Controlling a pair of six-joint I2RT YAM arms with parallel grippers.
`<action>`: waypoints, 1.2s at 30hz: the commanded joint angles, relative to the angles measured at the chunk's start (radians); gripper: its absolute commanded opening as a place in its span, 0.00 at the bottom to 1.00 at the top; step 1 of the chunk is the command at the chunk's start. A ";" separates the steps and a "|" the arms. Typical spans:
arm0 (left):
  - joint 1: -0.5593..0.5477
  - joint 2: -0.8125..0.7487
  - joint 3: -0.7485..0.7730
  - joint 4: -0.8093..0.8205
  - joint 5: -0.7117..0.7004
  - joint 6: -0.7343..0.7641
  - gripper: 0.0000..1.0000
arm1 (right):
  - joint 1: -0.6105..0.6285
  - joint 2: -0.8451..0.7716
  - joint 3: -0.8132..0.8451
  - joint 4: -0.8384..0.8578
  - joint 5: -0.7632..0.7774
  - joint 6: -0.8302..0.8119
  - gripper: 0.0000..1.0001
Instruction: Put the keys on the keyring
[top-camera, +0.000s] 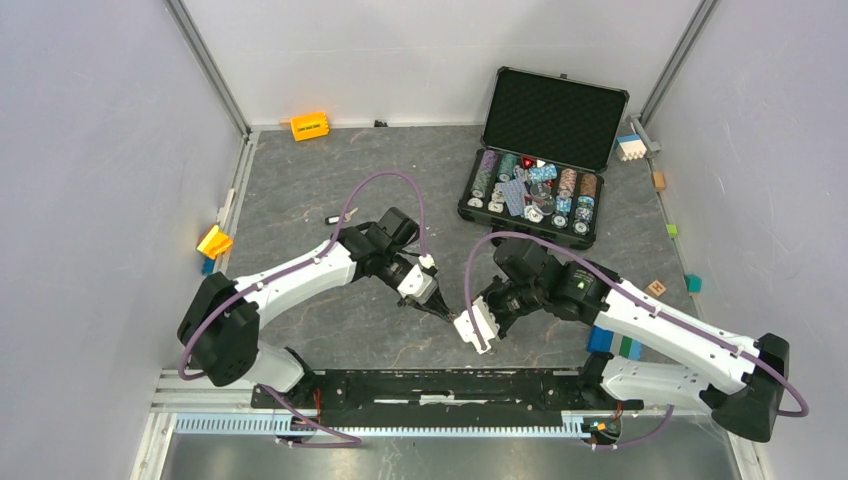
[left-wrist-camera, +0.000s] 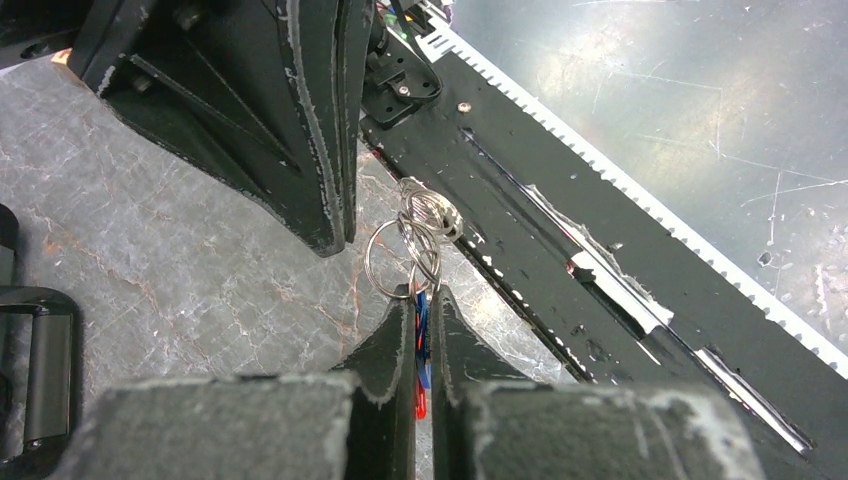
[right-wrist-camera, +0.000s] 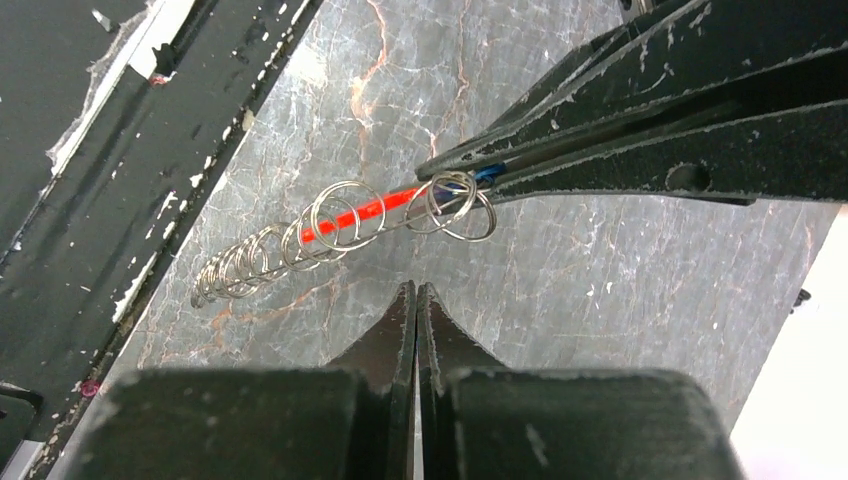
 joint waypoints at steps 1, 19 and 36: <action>0.003 -0.004 0.030 0.015 0.057 -0.032 0.02 | -0.002 -0.017 0.039 0.005 0.053 0.002 0.00; 0.040 -0.021 0.030 0.015 0.029 -0.066 0.02 | -0.056 -0.111 -0.011 0.091 0.012 0.166 0.34; 0.104 -0.062 0.018 0.016 0.106 -0.115 0.02 | -0.197 -0.115 -0.111 0.174 -0.303 0.106 0.52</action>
